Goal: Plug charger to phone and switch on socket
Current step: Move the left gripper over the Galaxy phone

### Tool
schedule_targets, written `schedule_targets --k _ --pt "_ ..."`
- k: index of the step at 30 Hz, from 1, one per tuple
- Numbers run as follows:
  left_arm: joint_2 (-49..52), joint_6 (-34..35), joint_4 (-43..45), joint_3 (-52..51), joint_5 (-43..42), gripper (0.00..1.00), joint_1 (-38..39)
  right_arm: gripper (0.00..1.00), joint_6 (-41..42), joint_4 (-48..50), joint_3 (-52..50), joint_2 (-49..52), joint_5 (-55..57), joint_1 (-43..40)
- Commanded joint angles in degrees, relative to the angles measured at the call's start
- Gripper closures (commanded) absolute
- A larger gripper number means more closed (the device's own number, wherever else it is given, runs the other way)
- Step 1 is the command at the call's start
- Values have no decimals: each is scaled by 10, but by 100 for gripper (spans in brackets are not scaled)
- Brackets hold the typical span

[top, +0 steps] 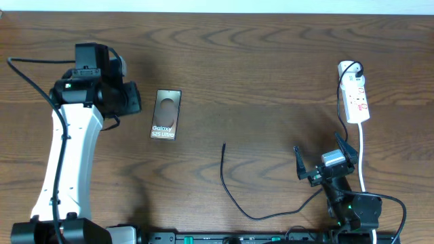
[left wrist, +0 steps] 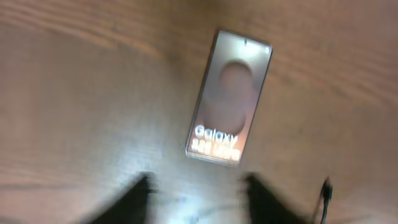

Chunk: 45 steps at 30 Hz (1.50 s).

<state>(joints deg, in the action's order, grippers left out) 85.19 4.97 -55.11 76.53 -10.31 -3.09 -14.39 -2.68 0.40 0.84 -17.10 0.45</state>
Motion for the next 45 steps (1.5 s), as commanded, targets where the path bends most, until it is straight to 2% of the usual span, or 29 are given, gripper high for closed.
schedule_targets --k 1,5,10,12,23,32,45 --pt "5 -5 -19 12 5 2 17 1 -7 -3 -1 -3 0 -6" --pt "5 -19 -27 12 10 2 41 1 -7 -3 -1 -3 0 -6" --pt "13 -2 -27 14 70 2 79 1 -7 -3 -1 -3 0 -6" --pt "28 -1 -32 23 69 2 83 1 -7 -3 -1 -3 0 -6" --pt "188 -2 -113 173 69 2 87 1 -7 -3 -1 -3 0 -6" --pt "261 -1 -103 176 65 2 99 1 -7 -3 -1 -3 0 -6" --pt "269 -2 -46 145 65 2 114 1 -7 -3 -1 -3 0 -6"
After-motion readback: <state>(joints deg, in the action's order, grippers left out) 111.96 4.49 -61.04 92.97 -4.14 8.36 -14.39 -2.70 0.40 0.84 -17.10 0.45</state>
